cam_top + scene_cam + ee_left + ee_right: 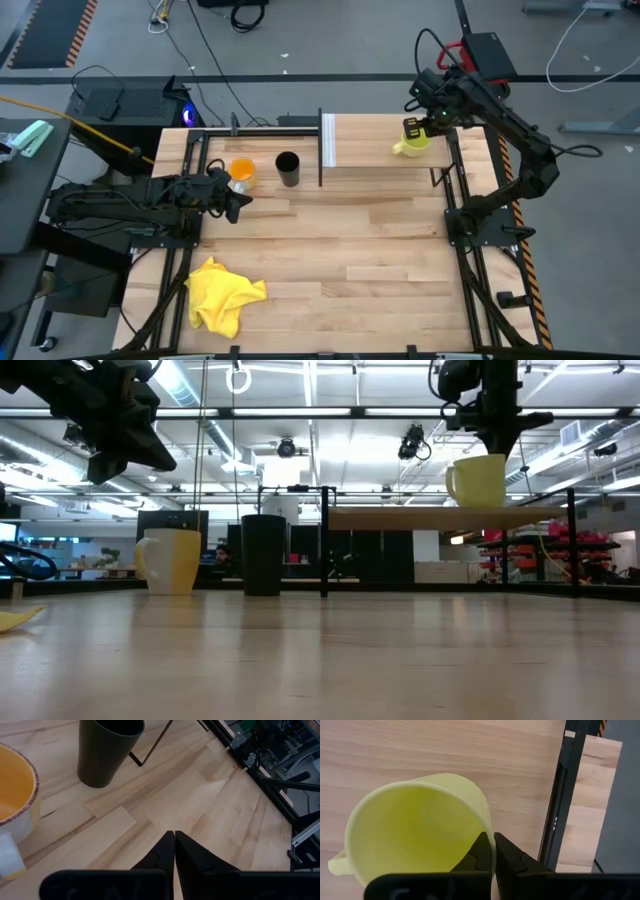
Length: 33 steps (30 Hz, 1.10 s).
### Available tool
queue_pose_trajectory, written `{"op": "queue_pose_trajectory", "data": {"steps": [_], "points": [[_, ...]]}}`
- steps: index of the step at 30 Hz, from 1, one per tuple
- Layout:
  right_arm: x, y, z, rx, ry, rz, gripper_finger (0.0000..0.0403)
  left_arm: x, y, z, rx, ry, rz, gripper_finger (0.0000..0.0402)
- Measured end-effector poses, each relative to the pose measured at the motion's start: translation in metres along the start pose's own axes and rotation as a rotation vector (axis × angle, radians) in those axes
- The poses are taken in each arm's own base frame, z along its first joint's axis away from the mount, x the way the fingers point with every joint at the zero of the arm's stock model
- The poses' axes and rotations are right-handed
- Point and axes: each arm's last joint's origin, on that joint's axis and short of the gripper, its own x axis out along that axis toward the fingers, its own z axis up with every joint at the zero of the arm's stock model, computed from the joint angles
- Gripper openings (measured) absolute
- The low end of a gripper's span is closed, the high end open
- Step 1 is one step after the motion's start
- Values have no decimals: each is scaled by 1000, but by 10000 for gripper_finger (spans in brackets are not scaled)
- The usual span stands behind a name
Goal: Stack small to large cups/mugs on shelf
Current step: Put the yellow mug on the shelf
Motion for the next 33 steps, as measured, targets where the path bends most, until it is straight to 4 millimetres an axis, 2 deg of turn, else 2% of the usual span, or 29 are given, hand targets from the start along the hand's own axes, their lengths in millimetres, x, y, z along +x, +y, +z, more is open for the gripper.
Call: {"op": "queue_pose_trajectory", "data": {"steps": [10,23,33], "points": [[5,0,-2,4,8,-24,9,0,0,0,-7,0,0,28],[2,-5,-3,23,-17,-41,73,0,0,0,-6,-5,5,24],[1,-6,-3,31,-37,-62,105,0,0,0,-7,-6,5,23]]}}
